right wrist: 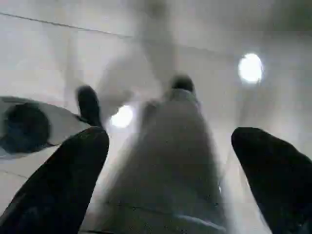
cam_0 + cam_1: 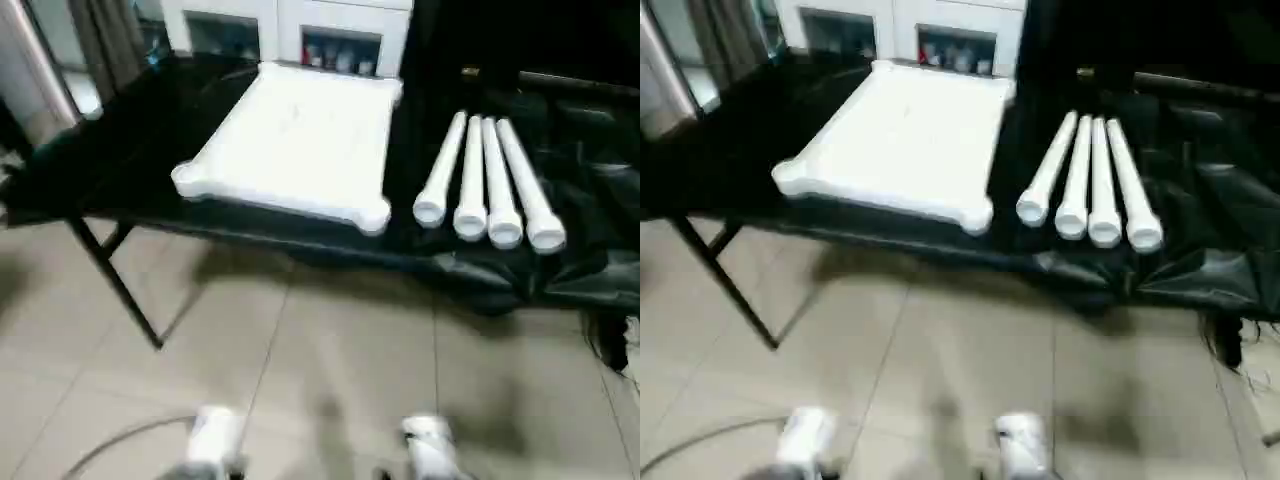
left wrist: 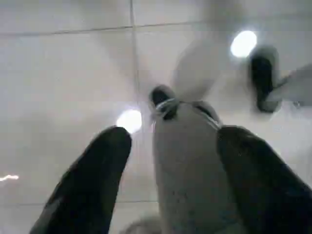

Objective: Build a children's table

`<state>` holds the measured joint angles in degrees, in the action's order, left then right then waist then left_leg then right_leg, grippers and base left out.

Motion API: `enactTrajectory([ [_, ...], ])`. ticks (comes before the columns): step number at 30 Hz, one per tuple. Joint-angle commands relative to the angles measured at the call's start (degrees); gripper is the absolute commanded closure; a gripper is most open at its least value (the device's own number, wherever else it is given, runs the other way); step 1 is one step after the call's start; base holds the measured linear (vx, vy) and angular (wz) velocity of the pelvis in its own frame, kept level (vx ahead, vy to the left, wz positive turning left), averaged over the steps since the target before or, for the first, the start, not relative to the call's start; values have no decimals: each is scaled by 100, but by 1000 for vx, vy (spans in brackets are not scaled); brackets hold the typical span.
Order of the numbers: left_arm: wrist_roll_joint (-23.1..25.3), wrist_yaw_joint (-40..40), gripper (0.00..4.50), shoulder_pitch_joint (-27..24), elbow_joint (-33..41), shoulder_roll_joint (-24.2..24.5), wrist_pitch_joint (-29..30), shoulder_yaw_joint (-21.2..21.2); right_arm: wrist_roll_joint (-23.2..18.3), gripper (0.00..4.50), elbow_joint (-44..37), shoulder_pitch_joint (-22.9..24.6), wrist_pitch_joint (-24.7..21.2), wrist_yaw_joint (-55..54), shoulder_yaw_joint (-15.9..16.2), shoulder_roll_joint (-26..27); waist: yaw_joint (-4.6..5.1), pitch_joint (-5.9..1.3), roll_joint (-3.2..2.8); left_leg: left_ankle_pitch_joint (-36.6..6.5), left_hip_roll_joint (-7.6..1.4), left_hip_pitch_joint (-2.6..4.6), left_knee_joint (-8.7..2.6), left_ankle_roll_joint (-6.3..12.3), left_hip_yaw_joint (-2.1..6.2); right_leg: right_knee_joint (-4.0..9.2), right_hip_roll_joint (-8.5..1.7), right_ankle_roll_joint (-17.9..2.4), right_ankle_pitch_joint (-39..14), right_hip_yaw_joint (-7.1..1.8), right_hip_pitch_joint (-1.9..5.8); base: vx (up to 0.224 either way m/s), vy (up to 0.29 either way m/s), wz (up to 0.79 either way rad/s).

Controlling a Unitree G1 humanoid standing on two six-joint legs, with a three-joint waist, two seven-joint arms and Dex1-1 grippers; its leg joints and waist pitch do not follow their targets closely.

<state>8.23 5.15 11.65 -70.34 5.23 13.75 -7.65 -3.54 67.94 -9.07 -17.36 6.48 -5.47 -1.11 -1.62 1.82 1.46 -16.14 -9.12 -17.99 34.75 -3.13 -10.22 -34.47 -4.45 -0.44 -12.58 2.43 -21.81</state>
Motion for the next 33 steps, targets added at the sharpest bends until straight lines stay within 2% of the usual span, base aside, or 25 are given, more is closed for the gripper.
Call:
enactTrajectory([
  [1, 101, -54, 118, -157, -249, -38, 86, -64, -68, 0, 402, 297, -248, -79, -93, -14, 59, -124, -6, -202, -487, -104, -503, 463, 162, 376, -549, -1643, -352, -325, 223, 0, 0, 0],
  [3, 94, -60, 118, -166, -247, -42, 84, -57, -54, 0, 402, 303, -250, -68, -79, -21, 70, -152, 11, -53, -480, -89, -483, 530, 147, 346, -542, -1685, -54, -305, 200, 0, 0, 0],
  [5, 86, -70, 118, -179, -244, -47, 80, -47, -43, 0, 400, 314, -252, -61, -66, -27, 95, -157, 28, -111, -487, -77, -482, 560, 137, 355, -528, -1729, -43, -295, 182, 0, 0, 0],
  [6, 55, -93, 118, -208, -234, -60, 69, -16, -3, 0, 398, 328, -268, -37, -23, -44, 101, -154, 151, -228, -494, -85, -487, 592, 132, 374, -538, -1724, -223, -296, 186, 0, 0, 0],
  [8, 71, -165, 118, -176, -322, -73, 7, -10, 38, 0, 464, 290, -263, -35, -22, -53, 100, -145, 99, -399, -500, -81, -502, 563, 144, 404, -546, -1670, -534, -302, 166, 0, 0, 0],
  [10, 137, -359, 118, -167, -383, -76, -215, -27, 123, 0, 513, 267, -122, -33, 33, -65, 108, -144, 135, -500, -503, -88, -516, 523, 154, 423, -534, -1610, -686, -301, 159, 0, 0, 0],
  [11, 139, -719, 118, -243, -353, -87, -661, 61, 231, 0, 482, 309, 262, -105, 114, -72, 102, -146, 113, -555, -505, -89, -521, 497, 164, 430, -538, -1583, -722, -299, 150, 0, 0, 0],
  [12, 129, -1226, 118, -358, -274, -103, -1163, 158, 299, 0, 429, 367, 605, -263, 147, -72, 117, -152, 164, -593, -513, -109, -526, 479, 166, 435, -545, -1555, -710, -299, 167, 0, 0, 0],
  [13, 126, -1630, 118, -455, -205, -116, -1586, 229, 330, 0, 385, 418, 887, -384, 145, -65, 90, -150, 122, -605, -520, -111, -520, 473, 182, 437, -560, -1552, -678, -297, 159, 0, 0, 0],
  [14, 129, -2001, 118, -544, -138, -129, -1934, 283, 342, 0, 329, 485, 1222, -503, 125, -52, 111, -167, 184, -594, -516, -124, -514, 501, 171, 432, -547, -1517, -539, -295, 179, 0, 0, 0],
  [15, 125, -2232, 118, -619, -87, -137, -2237, 326, 350, 0, 269, 559, 1584, -624, 99, -36, 117, -175, 178, -589, -524, -90, -525, 538, 162, 425, -517, -1512, -495, -285, 152, 0, 0, 0],
  [16, 99, -2281, 118, -658, -64, -144, -2406, 365, 369, 0, 228, 608, 1819, -720, 94, -28, 100, -172, 182, -588, -529, -88, -523, 550, 157, 426, -528, -1520, -466, -283, 137, 0, 0, 0],
  [17, 71, -2272, 118, -689, -49, -147, -2551, 396, 397, 0, 191, 650, 2024, -804, 104, -23, 127, -152, 196, -658, -529, -116, -544, 563, 158, 433, -520, -1480, -540, -285, 140, 0, 0, 0],
  [19, 65, -2100, 118, -734, -53, -119, -2983, 381, 588, 0, 142, 708, 2457, -894, 275, -59, 156, -132, 194, -829, -534, -108, -563, 516, 165, 461, -514, -1424, -775, -288, 113, 0, 0, 0],
  [20, 66, -2085, 118, -737, -55, -116, -3028, 378, 611, 0, 140, 711, 2502, -895, 299, -65, 166, -124, 202, -910, -532, -109, -565, 474, 168, 476, -516, -1388, -896, -294, 104, 0, 0, 0],
  [21, 66, -1983, 118, -768, -63, -96, -3359, 369, 773, 0, 120, 737, 2828, -887, 469, -106, 173, -118, 193, -941, -534, -113, -569, 451, 175, 481, -520, -1353, -963, -296, 100, 0, 0, 0],
  [24, -86, -1444, 118, -778, -127, -111, -3699, 473, 958, 0, 108, 785, 3396, -887, 632, -145, 181, -120, 223, -766, -527, -106, -545, 461, 158, 450, -528, -1385, -756, -311, 102, 0, 0, 0],
  [25, -200, -1069, 118, -261, 15, 95, -3478, 561, 837, 0, 145, 105, 3090, -665, 508, -290, 177, -121, 218, -684, -528, -108, -542, 488, 160, 431, -530, -1415, -642, -312, 109, 0, 0, 0],
  [26, -333, -734, 118, 166, 187, 241, -3334, 644, 723, 0, 132, -462, 2884, -507, 393, -409, 203, -149, 231, -611, -520, -98, -551, 521, 166, 387, -510, -1512, -575, -297, 129, 0, 0, 0],
  [27, -469, -404, 118, 483, 404, 316, -3180, 697, 573, 0, 18, -913, 2707, -301, 273, -479, 228, -225, 235, -151, -490, -49, -478, 579, 151, 271, -506, -1685, -14, -282, 144, 0, 0, 0],
  [28, -540, -202, 118, 605, 565, 327, -3121, 698, 432, 0, -88, -1110, 2668, -115, 177, -475, 216, -283, 256, 345, -474, -58, -412, 680, 148, 178, -498, -1779, 547, -270, 163, -89, -11, -2],
  [29, -574, -91, 118, 608, 662, 299, -3129, 681, 344, 0, -175, -1143, 2707, -2, 125, -445, 213, -258, 268, 1058, -432, -105, -331, 1001, 97, 98, -476, -1925, 1464, -278, 123, -89, -25, -1],
  [30, -613, 55, 118, 580, 759, 260, -3189, 653, 403, 0, -246, -1161, 2811, 30, 204, -430, 199, -173, 263, 1154, -432, -145, -315, 1270, 42, 106, -492, -2028, 1667, -290, 67, -89, -25, -1],
  [32, -688, 240, 118, 525, 944, 175, -3294, 617, 531, 0, -388, -1161, 3016, 205, 408, -367, 167, -186, 291, 875, -441, -146, -306, 1404, 16, 146, -525, -2013, 1216, -290, 105, 0, 0, 0],
  [33, -750, 395, 118, 516, 1008, 119, -3408, 627, 594, 0, -477, -1147, 3163, 285, 515, -294, 153, -150, 292, 676, -450, -147, -332, 1381, 6, 199, -529, -1971, 922, -294, 84, 0, 0, 0],
])
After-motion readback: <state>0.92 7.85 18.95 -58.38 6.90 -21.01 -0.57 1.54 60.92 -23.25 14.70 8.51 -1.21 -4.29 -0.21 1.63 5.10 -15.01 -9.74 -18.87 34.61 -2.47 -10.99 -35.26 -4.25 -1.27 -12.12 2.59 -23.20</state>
